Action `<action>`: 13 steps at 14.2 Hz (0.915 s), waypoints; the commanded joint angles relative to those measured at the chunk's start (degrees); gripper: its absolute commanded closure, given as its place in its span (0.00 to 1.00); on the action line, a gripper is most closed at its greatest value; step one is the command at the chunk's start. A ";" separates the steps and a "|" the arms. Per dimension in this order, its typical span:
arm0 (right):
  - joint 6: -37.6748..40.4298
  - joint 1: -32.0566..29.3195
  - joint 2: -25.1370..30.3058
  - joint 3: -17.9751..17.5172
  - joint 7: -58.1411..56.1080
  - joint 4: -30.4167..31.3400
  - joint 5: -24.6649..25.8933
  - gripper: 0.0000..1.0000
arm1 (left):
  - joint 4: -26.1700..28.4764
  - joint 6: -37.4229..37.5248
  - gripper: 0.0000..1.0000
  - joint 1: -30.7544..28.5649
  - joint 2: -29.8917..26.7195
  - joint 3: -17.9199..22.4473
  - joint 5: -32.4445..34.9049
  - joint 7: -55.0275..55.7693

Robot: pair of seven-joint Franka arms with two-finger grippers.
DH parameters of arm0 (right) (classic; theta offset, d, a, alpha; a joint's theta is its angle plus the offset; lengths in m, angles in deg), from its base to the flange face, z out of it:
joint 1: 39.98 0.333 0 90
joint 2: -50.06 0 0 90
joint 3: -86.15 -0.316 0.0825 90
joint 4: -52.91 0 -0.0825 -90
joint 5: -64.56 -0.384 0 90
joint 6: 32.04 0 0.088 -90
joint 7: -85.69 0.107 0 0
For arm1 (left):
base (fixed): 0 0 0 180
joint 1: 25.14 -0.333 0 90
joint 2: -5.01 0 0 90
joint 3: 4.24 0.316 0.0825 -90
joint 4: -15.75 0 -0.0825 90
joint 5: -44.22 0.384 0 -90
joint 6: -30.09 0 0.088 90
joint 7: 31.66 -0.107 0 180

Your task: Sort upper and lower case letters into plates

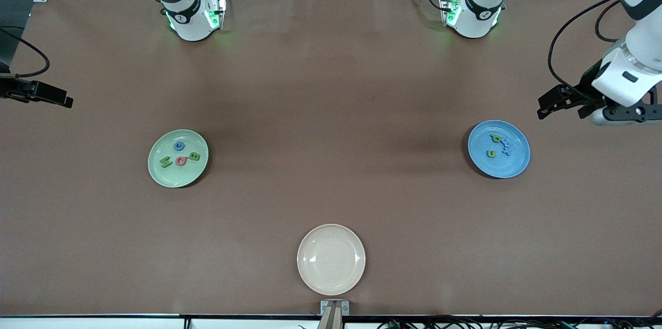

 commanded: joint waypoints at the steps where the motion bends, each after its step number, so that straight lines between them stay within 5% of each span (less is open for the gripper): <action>1: 0.21 -1.26 5.72 -1.59 0.21 3.69 1.30 0.00 | -3.66 4.80 0.00 -0.48 -0.63 -0.15 0.85 -1.63; 6: -0.04 -3.63 7.05 -5.10 0.04 3.78 1.21 0.00 | -12.98 9.56 0.00 -1.19 0.07 -0.24 0.94 -1.73; 13: -1.36 -2.76 7.32 -5.29 0.12 4.40 1.21 0.00 | -17.56 9.83 0.00 -1.19 4.29 -0.15 1.02 -5.77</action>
